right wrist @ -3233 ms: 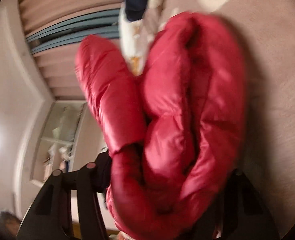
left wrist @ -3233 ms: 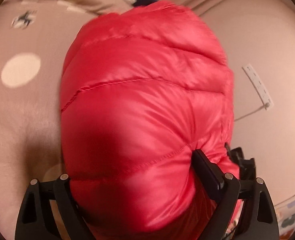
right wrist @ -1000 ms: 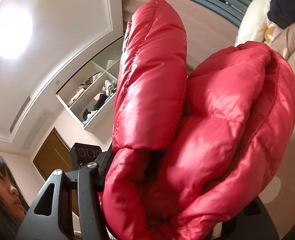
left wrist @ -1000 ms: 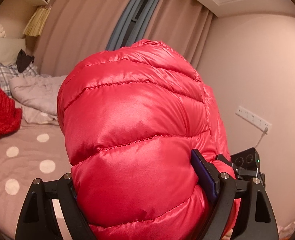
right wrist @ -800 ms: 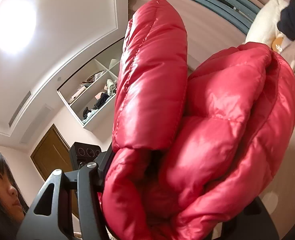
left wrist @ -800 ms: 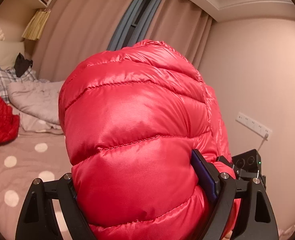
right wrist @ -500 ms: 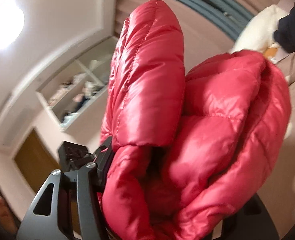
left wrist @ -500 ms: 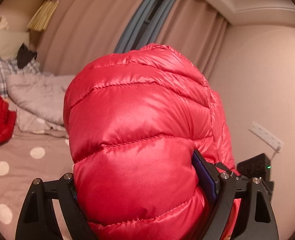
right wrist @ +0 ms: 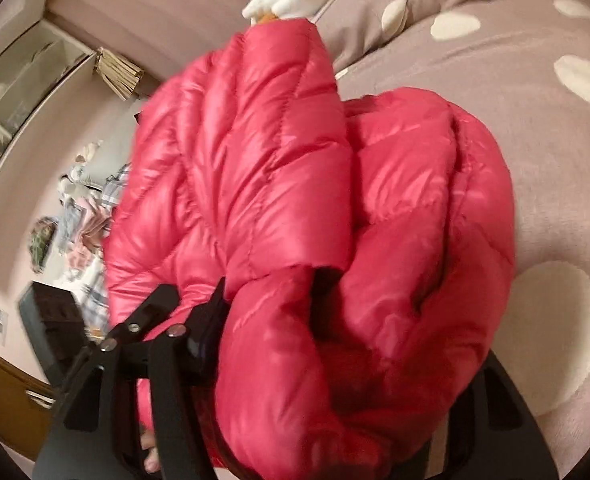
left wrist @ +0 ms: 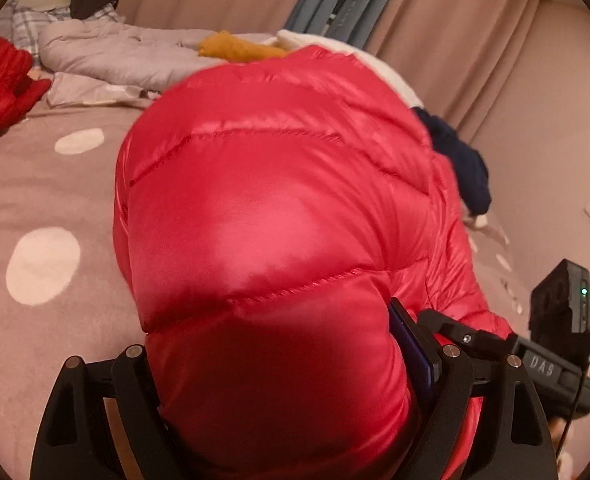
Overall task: Fold large clothes
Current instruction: 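Set the folded red jacket on the bed and open both tools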
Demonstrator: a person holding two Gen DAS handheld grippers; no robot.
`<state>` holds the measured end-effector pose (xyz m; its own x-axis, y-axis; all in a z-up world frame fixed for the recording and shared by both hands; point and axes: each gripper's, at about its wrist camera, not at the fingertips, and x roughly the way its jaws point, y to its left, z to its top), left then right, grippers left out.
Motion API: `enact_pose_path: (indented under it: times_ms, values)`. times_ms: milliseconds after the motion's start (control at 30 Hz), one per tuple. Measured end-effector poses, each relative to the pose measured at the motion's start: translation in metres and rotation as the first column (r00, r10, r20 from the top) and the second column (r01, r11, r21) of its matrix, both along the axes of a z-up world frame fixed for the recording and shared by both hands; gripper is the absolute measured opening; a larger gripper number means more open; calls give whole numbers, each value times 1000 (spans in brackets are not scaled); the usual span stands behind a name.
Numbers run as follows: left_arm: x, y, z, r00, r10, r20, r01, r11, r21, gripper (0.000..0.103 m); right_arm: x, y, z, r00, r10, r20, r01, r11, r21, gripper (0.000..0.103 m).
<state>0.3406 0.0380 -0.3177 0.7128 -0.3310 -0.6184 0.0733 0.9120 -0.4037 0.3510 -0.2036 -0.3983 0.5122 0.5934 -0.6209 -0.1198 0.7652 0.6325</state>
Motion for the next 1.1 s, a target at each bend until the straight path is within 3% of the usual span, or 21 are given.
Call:
enact_pose_path:
  times_ms: [67,167,267,333,433,667,733,867,967,1100]
  values:
    - [2,2,-6,1000,10,6,-10,1000,1,90,-3,6,-8,1000,-25,7,25,996,-81,71]
    - [-1,3,-8,999,33,12,-33,999,0,92,1,4,-17,998,-62,-5,61,995,-83,71]
    - [-8,3,3,999,33,-7,-33,999,-1,94,-4,0,-15,998,-66,-12,64,994,-84,76]
    - [-9,1,14,998,49,-49,-50,999,-7,94,-6,-5,-10,996,-82,-40,79,994,-79,87]
    - [-19,6,41,990,110,-91,-110,994,2,94,-10,-15,9,991,-124,-54,117,986,-122,93]
    - [-81,12,132,968,241,77,-249,960,127,94,-58,-29,93,981,-160,105,182,950,-253,93]
    - [-100,10,162,958,260,121,-279,943,183,94,-74,-32,121,975,-157,155,194,947,-255,93]
    - [-138,-4,212,944,241,223,-287,936,205,94,-102,-41,176,958,-128,255,188,955,-227,93]
    - [-171,-25,248,914,234,331,-329,906,268,94,-133,-39,219,938,-103,330,196,945,-262,93]
    - [-228,-47,280,854,212,476,-394,860,324,94,-181,-38,260,900,-71,430,242,902,-357,93]
